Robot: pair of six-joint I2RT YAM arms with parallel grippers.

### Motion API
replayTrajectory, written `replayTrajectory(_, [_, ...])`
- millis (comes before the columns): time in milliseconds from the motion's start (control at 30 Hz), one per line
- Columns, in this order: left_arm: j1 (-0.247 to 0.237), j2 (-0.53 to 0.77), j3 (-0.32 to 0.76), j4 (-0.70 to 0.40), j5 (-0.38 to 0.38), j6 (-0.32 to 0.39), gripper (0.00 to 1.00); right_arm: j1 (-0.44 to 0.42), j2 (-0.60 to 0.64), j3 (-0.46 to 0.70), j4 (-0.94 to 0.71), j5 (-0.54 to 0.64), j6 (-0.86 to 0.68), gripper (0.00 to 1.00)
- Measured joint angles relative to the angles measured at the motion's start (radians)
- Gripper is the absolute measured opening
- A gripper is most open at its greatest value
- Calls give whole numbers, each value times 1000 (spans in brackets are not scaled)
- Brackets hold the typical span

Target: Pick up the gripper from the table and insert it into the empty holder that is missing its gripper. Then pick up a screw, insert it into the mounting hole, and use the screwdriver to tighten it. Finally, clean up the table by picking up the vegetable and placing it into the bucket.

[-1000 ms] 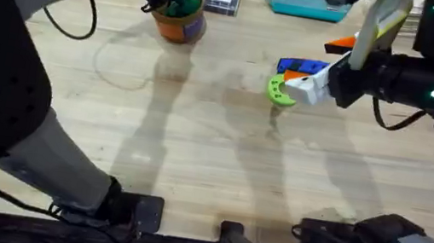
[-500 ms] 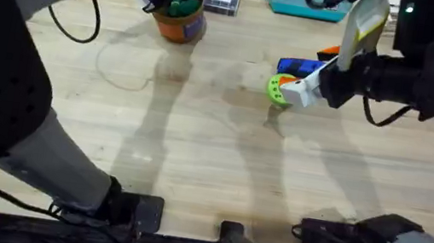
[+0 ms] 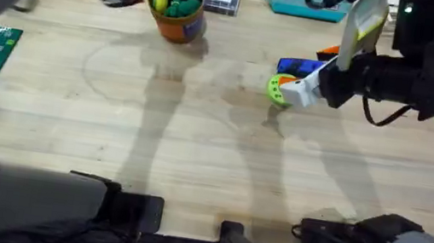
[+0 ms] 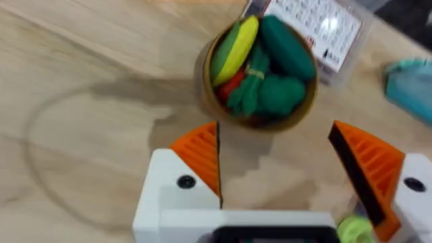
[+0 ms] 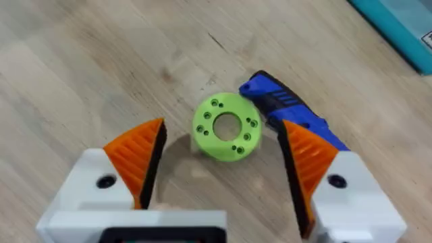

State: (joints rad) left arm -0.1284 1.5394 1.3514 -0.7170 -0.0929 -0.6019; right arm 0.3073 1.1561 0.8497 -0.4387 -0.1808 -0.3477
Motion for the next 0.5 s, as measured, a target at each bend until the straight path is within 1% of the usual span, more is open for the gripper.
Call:
replayTrajectory(167, [0,-154,4,-247,-1,257,950,0,0,0,-1,0,0,963])
replayTrajectory(300, [0,-212,5,-416,-1,444,951,0,0,0,0,0,0,963])
replayTrajectory(400, [0,-218,5,-501,-1,540,951,0,0,0,0,0,0,963])
replayTrajectory(500, [0,-215,5,-543,-1,596,951,0,0,0,0,0,0,963])
